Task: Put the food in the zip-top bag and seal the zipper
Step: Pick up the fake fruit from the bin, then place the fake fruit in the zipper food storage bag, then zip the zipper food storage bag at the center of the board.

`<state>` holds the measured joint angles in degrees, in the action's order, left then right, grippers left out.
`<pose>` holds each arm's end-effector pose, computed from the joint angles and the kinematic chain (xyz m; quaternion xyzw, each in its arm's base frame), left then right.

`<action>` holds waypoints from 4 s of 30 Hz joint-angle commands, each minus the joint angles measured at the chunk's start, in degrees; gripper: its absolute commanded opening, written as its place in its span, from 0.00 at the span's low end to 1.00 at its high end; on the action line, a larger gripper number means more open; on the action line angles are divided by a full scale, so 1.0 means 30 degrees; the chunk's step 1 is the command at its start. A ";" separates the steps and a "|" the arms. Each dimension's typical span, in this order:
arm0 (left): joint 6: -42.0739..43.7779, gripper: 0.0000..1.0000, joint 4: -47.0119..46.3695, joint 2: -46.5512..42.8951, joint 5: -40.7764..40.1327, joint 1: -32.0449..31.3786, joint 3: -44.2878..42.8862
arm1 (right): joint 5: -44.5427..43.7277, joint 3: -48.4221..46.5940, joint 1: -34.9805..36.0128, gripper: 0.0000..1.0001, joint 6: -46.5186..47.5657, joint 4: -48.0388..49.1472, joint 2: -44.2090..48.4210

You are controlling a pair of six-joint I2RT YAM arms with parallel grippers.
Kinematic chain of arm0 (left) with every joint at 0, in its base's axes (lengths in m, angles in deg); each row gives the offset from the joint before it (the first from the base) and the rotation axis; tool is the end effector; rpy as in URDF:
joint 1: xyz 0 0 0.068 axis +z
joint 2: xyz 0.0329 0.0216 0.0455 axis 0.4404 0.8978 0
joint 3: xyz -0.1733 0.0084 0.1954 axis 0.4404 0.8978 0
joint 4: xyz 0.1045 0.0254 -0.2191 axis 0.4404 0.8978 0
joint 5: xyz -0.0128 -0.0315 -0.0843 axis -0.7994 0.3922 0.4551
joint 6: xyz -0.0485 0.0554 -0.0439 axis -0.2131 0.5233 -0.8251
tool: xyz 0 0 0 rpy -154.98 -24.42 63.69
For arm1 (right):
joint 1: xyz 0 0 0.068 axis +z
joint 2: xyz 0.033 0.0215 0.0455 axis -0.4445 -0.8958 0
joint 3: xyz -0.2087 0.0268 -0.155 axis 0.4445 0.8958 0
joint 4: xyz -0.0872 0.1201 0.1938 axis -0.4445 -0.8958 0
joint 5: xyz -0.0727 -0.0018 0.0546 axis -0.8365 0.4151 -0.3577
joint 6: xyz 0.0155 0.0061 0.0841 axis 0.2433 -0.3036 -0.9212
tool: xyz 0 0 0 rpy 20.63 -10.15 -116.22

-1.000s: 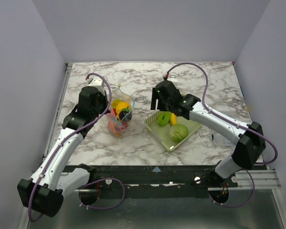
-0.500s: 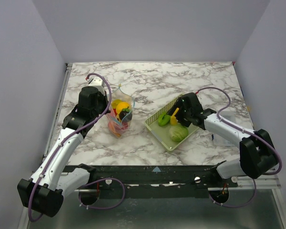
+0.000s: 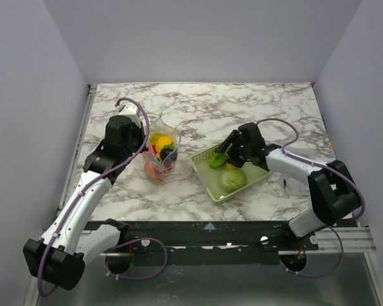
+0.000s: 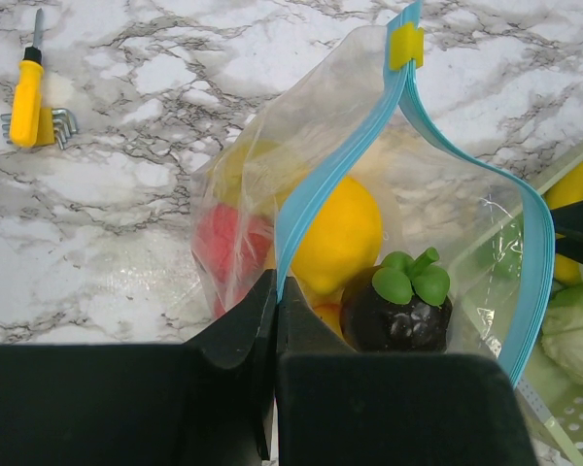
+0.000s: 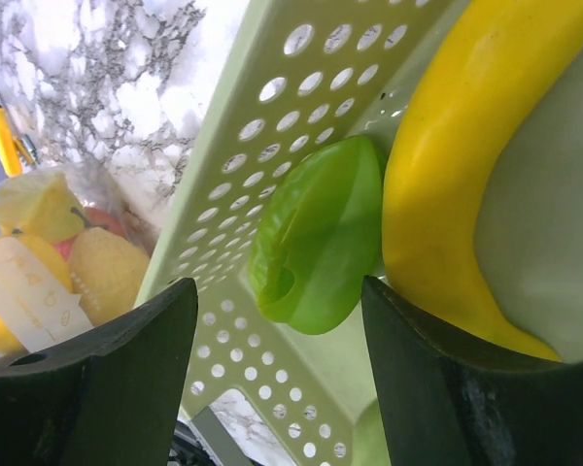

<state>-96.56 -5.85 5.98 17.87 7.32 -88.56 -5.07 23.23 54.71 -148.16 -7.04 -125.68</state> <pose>0.2298 -0.0724 0.3065 -0.0071 0.8597 -0.1278 0.4946 0.2864 0.1609 0.1618 0.2530 0.8879 0.2959 0.2450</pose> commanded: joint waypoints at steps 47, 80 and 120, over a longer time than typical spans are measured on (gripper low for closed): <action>-0.0195 0.00 -0.0302 -0.0270 0.0465 0.0117 0.0089 | 0.0554 -0.0604 -0.0210 0.17 0.4675 -0.1260 0.3078; -0.0195 0.00 -0.0295 -0.0352 0.0493 0.0190 0.0060 | 0.4285 -1.3113 0.5858 0.25 0.9930 0.0120 -0.4014; -0.2822 0.00 0.1193 0.0634 -0.0929 0.0278 -0.0903 | -1.0683 -0.9867 1.4674 0.74 1.1699 -0.2619 -0.1217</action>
<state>-100.96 -5.28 6.94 16.56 7.76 -89.00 -25.07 -6.29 96.32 -116.49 -16.65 -126.23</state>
